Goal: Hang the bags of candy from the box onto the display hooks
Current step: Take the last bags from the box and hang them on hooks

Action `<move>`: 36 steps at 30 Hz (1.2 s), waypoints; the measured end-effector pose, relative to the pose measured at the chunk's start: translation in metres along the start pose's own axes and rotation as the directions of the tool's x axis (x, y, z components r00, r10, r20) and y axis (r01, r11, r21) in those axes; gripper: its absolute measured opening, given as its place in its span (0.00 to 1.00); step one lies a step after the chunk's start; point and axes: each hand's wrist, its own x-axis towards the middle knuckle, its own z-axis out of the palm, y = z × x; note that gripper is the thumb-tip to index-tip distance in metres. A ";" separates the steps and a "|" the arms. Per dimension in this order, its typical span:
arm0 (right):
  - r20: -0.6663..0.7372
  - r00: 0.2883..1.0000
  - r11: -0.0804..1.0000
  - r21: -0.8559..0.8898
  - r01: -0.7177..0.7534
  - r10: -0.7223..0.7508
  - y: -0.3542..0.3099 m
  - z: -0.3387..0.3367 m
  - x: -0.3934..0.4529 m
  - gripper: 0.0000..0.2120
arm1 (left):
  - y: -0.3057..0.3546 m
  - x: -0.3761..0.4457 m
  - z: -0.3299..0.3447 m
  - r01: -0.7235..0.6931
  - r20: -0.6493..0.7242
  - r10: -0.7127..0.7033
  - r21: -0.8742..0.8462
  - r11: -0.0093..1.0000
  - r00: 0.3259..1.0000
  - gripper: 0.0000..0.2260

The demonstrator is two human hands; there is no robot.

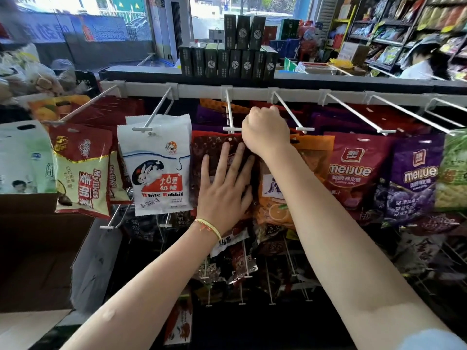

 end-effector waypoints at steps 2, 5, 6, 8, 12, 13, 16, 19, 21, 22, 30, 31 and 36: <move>0.047 0.998 0.996 0.072 -0.047 0.043 0.000 -0.002 0.005 0.14 | -0.002 0.000 -0.001 -0.009 -0.001 0.009 0.003 1.000 1.000 0.28; 0.084 0.995 0.996 0.066 -0.060 0.054 -0.002 -0.001 0.007 0.15 | -0.005 -0.001 -0.001 -0.023 -0.002 0.023 0.008 1.000 1.000 0.27; 0.096 0.994 0.997 0.048 -0.060 0.055 -0.002 -0.001 0.007 0.16 | -0.006 0.000 -0.001 -0.027 -0.006 0.027 0.004 1.000 1.000 0.27; 0.134 0.990 0.998 0.017 -0.053 0.050 -0.002 -0.001 0.006 0.18 | -0.008 -0.001 -0.001 -0.038 -0.012 0.038 -0.010 0.999 0.999 0.27; 0.103 0.995 1.000 0.029 0.011 -0.014 0.002 -0.005 -0.003 0.24 | -0.010 0.001 -0.001 -0.047 -0.008 0.047 -0.024 0.999 0.999 0.28; 0.082 0.996 0.999 0.045 0.022 -0.026 0.004 -0.005 -0.006 0.24 | -0.009 0.000 -0.001 -0.046 -0.002 0.046 -0.028 0.999 0.999 0.29; 0.032 0.998 0.996 0.069 0.047 -0.049 0.008 -0.005 -0.018 0.24 | -0.009 -0.002 -0.002 -0.048 0.022 0.049 -0.040 0.998 0.999 0.30; -0.016 0.997 0.995 0.059 0.080 -0.079 0.010 -0.009 -0.028 0.21 | -0.010 0.001 -0.003 -0.030 0.059 0.032 -0.041 0.999 0.998 0.30; -0.073 0.991 0.991 0.064 0.113 -0.109 0.013 -0.013 -0.033 0.19 | -0.006 0.004 -0.004 0.000 0.073 0.004 -0.055 0.998 0.997 0.30; -0.109 0.987 0.988 0.080 0.129 -0.120 0.015 -0.014 -0.035 0.18 | -0.003 0.004 -0.004 0.013 0.070 -0.008 -0.073 0.997 0.997 0.30; -0.452 0.859 0.959 0.023 0.282 -0.242 0.023 0.024 -0.046 0.14 | 0.003 -0.020 0.004 0.068 0.072 -0.065 -0.041 0.997 0.995 0.35; -0.471 0.848 0.966 -0.032 0.257 -0.242 0.024 0.029 -0.048 0.13 | 0.004 -0.021 0.004 0.071 0.084 -0.068 -0.030 0.997 0.994 0.36; -0.446 0.891 0.982 -0.191 -0.009 -0.079 0.006 0.043 -0.037 0.16 | 0.009 -0.025 0.004 0.098 0.079 -0.096 -0.023 0.995 0.992 0.36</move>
